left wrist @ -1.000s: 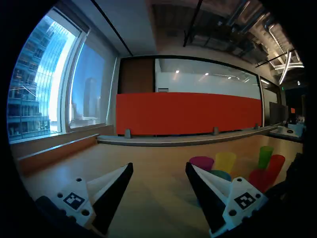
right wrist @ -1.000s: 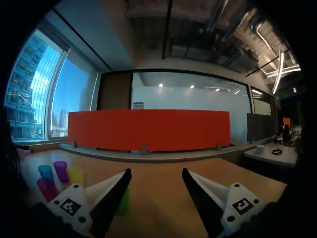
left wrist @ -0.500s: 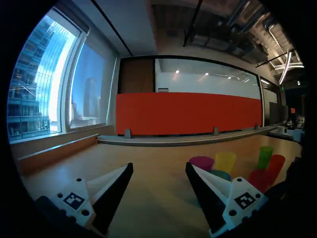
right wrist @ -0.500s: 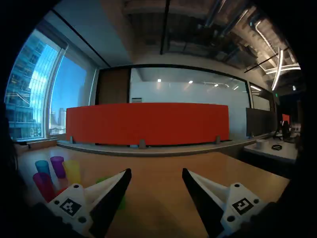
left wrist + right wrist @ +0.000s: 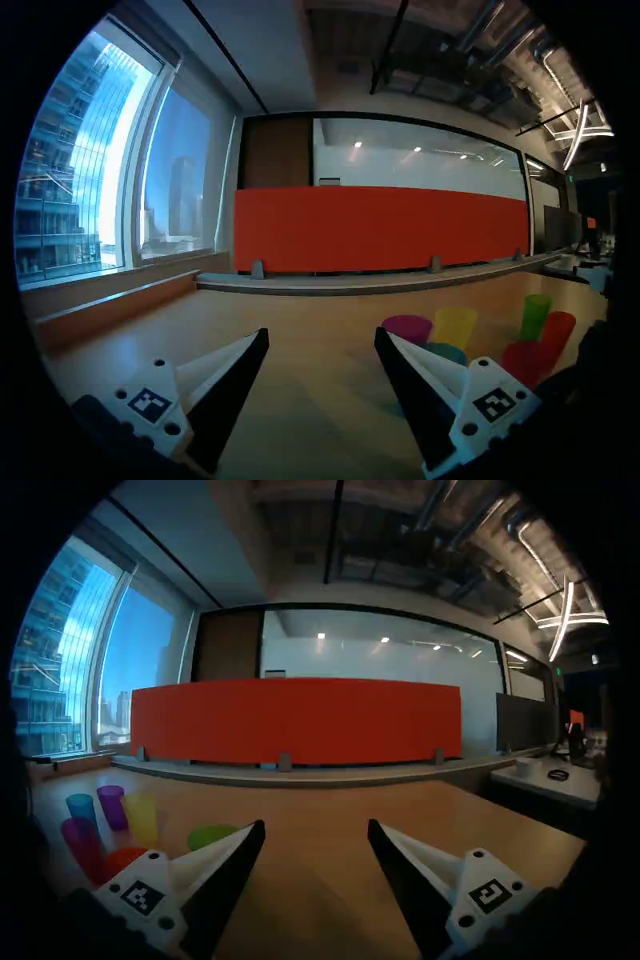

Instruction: Pour water

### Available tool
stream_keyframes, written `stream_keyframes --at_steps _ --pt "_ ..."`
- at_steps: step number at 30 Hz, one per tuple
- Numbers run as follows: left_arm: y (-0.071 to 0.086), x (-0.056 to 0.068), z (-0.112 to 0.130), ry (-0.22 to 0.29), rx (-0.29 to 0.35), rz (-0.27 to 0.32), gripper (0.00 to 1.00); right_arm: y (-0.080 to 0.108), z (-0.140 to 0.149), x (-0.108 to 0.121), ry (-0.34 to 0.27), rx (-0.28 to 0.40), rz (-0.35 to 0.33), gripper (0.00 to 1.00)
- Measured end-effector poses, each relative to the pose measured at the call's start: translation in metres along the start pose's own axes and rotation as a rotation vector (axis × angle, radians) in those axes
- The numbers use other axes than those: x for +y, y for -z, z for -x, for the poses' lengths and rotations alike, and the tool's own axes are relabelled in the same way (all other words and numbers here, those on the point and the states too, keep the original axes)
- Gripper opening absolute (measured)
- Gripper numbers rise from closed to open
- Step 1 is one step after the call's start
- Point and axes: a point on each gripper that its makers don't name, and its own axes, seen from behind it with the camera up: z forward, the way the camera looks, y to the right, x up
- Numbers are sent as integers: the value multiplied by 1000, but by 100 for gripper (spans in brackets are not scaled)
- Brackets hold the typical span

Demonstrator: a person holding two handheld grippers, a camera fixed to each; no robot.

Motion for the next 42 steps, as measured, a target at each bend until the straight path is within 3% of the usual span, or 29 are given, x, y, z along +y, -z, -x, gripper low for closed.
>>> stream_keyframes --at_steps 42 --pt "0 0 0 0 0 0 99 2 2 -2 -1 -2 -3 99"
